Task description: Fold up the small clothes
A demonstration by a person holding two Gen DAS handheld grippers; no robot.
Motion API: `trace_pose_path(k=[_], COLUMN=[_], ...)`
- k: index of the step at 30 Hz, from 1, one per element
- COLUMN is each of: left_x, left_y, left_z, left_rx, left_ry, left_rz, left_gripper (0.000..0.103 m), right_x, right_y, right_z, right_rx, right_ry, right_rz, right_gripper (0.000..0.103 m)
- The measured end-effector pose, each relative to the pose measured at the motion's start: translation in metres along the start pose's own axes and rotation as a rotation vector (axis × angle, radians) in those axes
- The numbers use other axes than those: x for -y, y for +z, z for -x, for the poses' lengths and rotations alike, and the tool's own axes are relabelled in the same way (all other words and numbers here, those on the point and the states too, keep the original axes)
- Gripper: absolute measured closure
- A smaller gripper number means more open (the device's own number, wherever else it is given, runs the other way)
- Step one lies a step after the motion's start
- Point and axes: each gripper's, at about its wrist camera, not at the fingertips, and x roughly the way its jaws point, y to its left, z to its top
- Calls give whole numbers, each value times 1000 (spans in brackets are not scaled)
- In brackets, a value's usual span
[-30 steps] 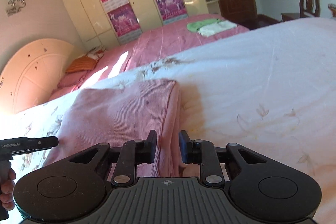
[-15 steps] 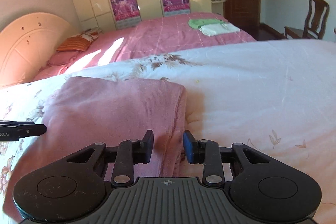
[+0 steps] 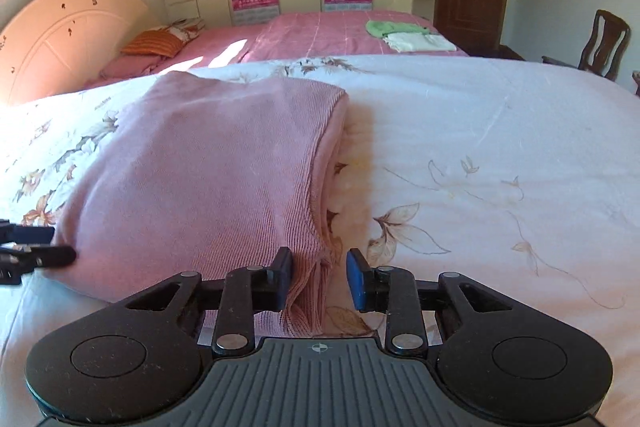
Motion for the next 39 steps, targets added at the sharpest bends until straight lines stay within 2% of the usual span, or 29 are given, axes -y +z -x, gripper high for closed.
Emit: trace_pose_path(k=[2, 4, 5, 7, 11, 12, 14, 18, 23, 26, 29, 31, 32, 34, 35, 37, 39], left_x=[-4, -6, -5, -2, -1, -1, -2, -1, -14, -26, -33, -37, -38, -36, -37, -39, -44], left_y=[0, 5, 6, 8, 7, 6, 5, 8, 25, 44, 66, 76, 78, 79, 76, 78, 78], left_z=[4, 7, 6, 5, 4, 4, 3, 9, 20, 13, -8, -29, -39, -59, -63, -60, -50], left_rx=[-4, -2, -9, -14, -15, -15, -18, -15, 52, 66, 67, 27, 5, -49, -49, -61, -46], left_ry=[-4, -8, 0, 17, 26, 26, 27, 31, -1, -28, -25, -39, -43, -11, -2, -6, -33], left_rz=[34, 61, 56, 24, 20, 27, 37, 43, 103, 172, 199, 216, 217, 179, 181, 191, 203], left_gripper=[36, 36, 36, 35, 34, 34, 33, 33, 29, 28, 26, 25, 25, 17, 14, 13, 17], right_x=[0, 1, 2, 0, -3, -5, -6, -6, 8, 20, 20, 23, 24, 24, 24, 27, 33], right_y=[-3, -11, -17, -14, -5, -5, -10, -10, 7, 21, 43, 55, 60, 62, 59, 61, 65], right_z=[-2, -18, -17, -9, 8, 4, -17, -18, 2, 1, -15, -32, -44, -68, -78, -77, -64], right_rx=[-20, -96, -96, -80, 25, 15, -95, -109, -6, 49, 67, 43, 3, -103, -129, -132, -101], right_ry=[14, -41, -34, -37, 14, 7, -54, -55, 7, 31, 18, 54, 69, 44, 35, 25, 61], right_rz=[-7, 24, 21, -15, -63, -55, -19, -31, -132, -199, -186, -211, -218, -181, -154, -153, -179], right_gripper=[74, 73, 73, 73, 73, 73, 73, 73, 73, 73, 73, 73, 73, 73, 69, 62, 62])
